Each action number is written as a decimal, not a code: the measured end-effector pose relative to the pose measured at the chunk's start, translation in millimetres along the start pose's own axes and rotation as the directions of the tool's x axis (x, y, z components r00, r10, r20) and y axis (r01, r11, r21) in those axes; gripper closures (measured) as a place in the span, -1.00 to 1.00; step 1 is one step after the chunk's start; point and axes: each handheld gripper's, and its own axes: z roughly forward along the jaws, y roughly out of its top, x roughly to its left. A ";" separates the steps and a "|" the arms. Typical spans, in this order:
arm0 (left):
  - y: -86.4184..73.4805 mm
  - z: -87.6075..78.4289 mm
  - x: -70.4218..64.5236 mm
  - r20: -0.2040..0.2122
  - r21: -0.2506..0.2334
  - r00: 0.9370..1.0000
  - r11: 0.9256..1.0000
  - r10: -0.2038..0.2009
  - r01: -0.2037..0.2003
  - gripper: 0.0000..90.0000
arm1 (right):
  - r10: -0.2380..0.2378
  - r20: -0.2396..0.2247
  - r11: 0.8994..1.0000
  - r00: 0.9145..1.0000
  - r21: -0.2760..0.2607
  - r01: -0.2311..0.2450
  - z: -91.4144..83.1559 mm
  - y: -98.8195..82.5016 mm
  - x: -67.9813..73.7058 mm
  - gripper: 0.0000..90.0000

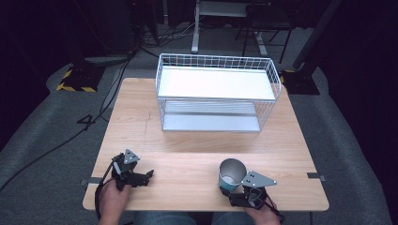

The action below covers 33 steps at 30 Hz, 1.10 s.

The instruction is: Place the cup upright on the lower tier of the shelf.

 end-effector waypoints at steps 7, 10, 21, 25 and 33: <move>0.0 0.0 0.0 0.000 0.000 1.000 1.000 0.000 0.000 -1.00 | 0.023 0.003 1.000 1.000 -0.009 -0.023 -0.1 13.2 -9.4 -0.45; 0.0 0.0 0.0 0.000 0.000 1.000 1.000 0.000 0.000 -1.00 | 0.029 0.005 1.000 1.000 -0.003 -0.029 2.5 18.8 -14.3 -0.45; 0.0 -0.2 0.0 -0.001 0.002 1.000 1.000 0.002 -0.002 -1.00 | 0.032 0.015 0.999 0.999 -0.011 -0.032 12.6 45.0 -32.9 -0.45; -0.1 -0.1 -0.1 0.000 0.001 1.000 1.000 0.001 -0.001 -1.00 | 0.042 0.012 0.999 0.999 -0.002 -0.042 16.7 53.4 -39.8 -0.45; 0.0 -0.2 0.0 0.000 0.002 1.000 1.000 0.001 -0.001 -1.00 | 0.046 0.026 0.999 0.999 0.000 -0.046 24.9 68.9 -51.8 -0.45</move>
